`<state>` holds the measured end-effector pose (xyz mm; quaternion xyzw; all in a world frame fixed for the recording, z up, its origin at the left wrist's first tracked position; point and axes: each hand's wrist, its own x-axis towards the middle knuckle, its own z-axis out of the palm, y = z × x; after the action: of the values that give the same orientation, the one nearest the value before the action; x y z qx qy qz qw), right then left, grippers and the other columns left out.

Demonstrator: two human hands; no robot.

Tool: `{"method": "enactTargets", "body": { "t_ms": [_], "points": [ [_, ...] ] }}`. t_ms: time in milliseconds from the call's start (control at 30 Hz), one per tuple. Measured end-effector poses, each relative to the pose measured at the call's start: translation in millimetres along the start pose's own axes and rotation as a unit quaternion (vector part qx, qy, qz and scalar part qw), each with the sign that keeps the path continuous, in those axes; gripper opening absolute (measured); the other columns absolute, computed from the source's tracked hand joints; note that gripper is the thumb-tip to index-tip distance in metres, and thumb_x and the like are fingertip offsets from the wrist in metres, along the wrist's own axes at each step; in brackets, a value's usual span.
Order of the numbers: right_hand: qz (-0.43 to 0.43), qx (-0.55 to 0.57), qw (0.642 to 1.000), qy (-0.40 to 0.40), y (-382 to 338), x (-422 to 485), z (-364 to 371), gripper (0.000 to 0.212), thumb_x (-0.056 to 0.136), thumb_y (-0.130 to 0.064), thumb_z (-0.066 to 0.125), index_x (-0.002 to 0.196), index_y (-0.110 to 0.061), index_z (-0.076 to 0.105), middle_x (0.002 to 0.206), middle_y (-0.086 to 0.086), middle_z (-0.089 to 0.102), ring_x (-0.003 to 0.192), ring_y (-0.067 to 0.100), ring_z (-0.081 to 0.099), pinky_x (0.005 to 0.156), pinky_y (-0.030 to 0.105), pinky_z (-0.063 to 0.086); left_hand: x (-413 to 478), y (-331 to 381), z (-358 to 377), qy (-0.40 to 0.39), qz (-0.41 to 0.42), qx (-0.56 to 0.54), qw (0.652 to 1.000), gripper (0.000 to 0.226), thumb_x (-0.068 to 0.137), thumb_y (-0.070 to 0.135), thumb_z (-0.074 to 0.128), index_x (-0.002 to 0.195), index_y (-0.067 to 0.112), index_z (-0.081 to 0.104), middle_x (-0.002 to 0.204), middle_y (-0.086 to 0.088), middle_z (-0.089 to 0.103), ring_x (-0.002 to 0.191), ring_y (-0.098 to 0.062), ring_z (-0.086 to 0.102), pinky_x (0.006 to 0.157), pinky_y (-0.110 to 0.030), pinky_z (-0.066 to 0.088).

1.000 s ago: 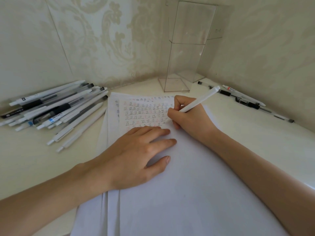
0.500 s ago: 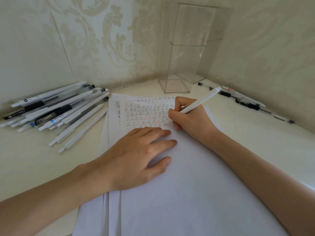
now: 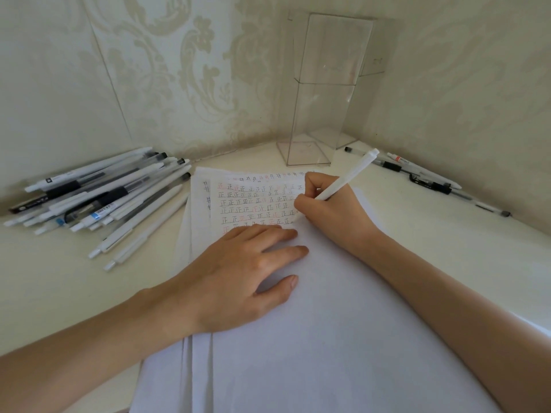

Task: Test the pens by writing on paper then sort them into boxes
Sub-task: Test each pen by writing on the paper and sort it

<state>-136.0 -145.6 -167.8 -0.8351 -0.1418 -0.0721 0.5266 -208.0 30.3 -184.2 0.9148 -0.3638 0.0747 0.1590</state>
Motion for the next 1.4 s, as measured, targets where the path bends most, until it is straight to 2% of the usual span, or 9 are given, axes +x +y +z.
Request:
{"method": "enactTargets", "body": {
  "t_ms": [133, 200, 300, 467, 600, 867, 1100, 1267, 1400],
  "points": [
    [0.015, 0.043, 0.999, 0.014, -1.5, -1.6, -5.7, 0.028, 0.086, -0.032, 0.066, 0.074, -0.014, 0.049, 0.048, 0.005, 0.057, 0.043, 0.010, 0.046, 0.049, 0.018, 0.038, 0.6, 0.1, -2.8, 0.024, -0.018, -0.034, 0.999, 0.049, 0.088, 0.054, 0.032, 0.127, 0.029, 0.048, 0.130, 0.014, 0.048, 0.119, 0.002, 0.034, 0.099, -0.008, 0.016],
    [-0.001, 0.024, 1.000, 0.019, 2.2, 1.7, -8.6, 0.013, 0.086, -0.020, 0.068, 0.083, -0.021, 0.055, 0.062, 0.002, 0.064, 0.053, 0.008, 0.054, 0.055, 0.023, 0.044, 0.2, -0.6, -5.0, 0.044, -0.063, -0.092, 0.993, 0.048, 0.083, 0.062, 0.036, 0.123, 0.036, 0.040, 0.122, 0.024, 0.047, 0.115, 0.006, 0.038, 0.094, -0.003, 0.021],
    [-0.013, 0.018, 1.000, 0.007, 3.0, 4.4, -13.4, 0.041, 0.085, 0.010, 0.053, 0.105, -0.025, 0.058, 0.090, -0.004, 0.067, 0.080, 0.008, 0.061, 0.074, 0.025, 0.047, 0.7, -1.1, -8.7, 0.068, -0.107, -0.178, 0.976, 0.060, 0.075, 0.070, 0.047, 0.125, 0.046, 0.026, 0.118, 0.031, 0.044, 0.114, 0.014, 0.036, 0.090, 0.002, 0.023],
    [-0.002, 0.162, 0.986, -0.032, -3.4, 1.4, -14.4, 0.032, 0.079, -0.015, 0.059, 0.110, -0.012, 0.063, 0.096, 0.026, 0.065, 0.083, 0.021, 0.054, 0.073, 0.024, 0.043, 4.7, -1.9, -11.6, 0.080, -0.089, -0.213, 0.970, 0.065, 0.074, 0.057, 0.059, 0.133, 0.046, 0.034, 0.122, 0.029, 0.046, 0.116, 0.010, 0.040, 0.092, 0.000, 0.026],
    [-0.017, 0.143, 0.988, -0.055, -4.5, -1.7, -6.2, 0.021, 0.086, -0.008, 0.065, 0.107, -0.011, 0.066, 0.073, -0.006, 0.066, 0.080, 0.016, 0.060, 0.078, 0.028, 0.044, 7.0, -6.4, -11.0, 0.099, -0.070, -0.211, 0.970, 0.052, 0.076, 0.056, 0.063, 0.124, 0.041, 0.049, 0.119, 0.023, 0.054, 0.114, 0.006, 0.045, 0.095, -0.008, 0.031],
    [0.003, 0.142, 0.989, -0.047, -6.0, -6.5, 3.3, 0.016, 0.085, -0.013, 0.068, 0.101, -0.019, 0.068, 0.082, 0.021, 0.066, 0.077, 0.017, 0.060, 0.080, 0.030, 0.047, 6.3, -9.1, -9.7, 0.066, -0.049, -0.205, 0.975, 0.074, 0.065, 0.065, 0.063, 0.130, 0.033, 0.048, 0.121, 0.018, 0.052, 0.116, 0.005, 0.042, 0.097, -0.008, 0.029],
    [-0.019, 0.119, 0.991, -0.061, -4.0, -5.4, 3.5, 0.015, 0.082, -0.011, 0.070, 0.094, -0.019, 0.068, 0.067, -0.001, 0.055, 0.067, 0.011, 0.052, 0.071, 0.026, 0.043, 6.8, -13.5, -3.1, 0.089, -0.046, -0.192, 0.976, 0.062, 0.067, 0.060, 0.063, 0.119, 0.027, 0.058, 0.108, 0.017, 0.057, 0.104, 0.003, 0.048, 0.090, -0.010, 0.035],
    [-0.027, 0.128, 0.989, -0.075, -6.5, -5.4, 0.4, 0.033, 0.090, -0.015, 0.060, 0.122, -0.026, 0.057, 0.083, -0.005, 0.071, 0.080, 0.005, 0.062, 0.078, 0.017, 0.044, 4.8, -11.8, -6.4, 0.115, -0.076, -0.186, 0.973, 0.045, 0.085, 0.050, 0.057, 0.123, 0.027, 0.052, 0.113, 0.016, 0.054, 0.109, 0.004, 0.045, 0.091, -0.008, 0.032],
    [-0.024, 0.100, 0.991, -0.082, -4.0, -5.2, 0.9, 0.048, 0.091, -0.030, 0.059, 0.133, -0.042, 0.041, 0.104, -0.002, 0.070, 0.089, 0.007, 0.061, 0.086, 0.021, 0.045, -10.9, -28.1, -17.5, 0.221, -0.158, -0.108, 0.956, 0.027, 0.096, 0.021, 0.038, 0.116, 0.017, 0.056, 0.107, 0.012, 0.050, 0.097, -0.001, 0.049, 0.084, -0.014, 0.037]
  ]
}}
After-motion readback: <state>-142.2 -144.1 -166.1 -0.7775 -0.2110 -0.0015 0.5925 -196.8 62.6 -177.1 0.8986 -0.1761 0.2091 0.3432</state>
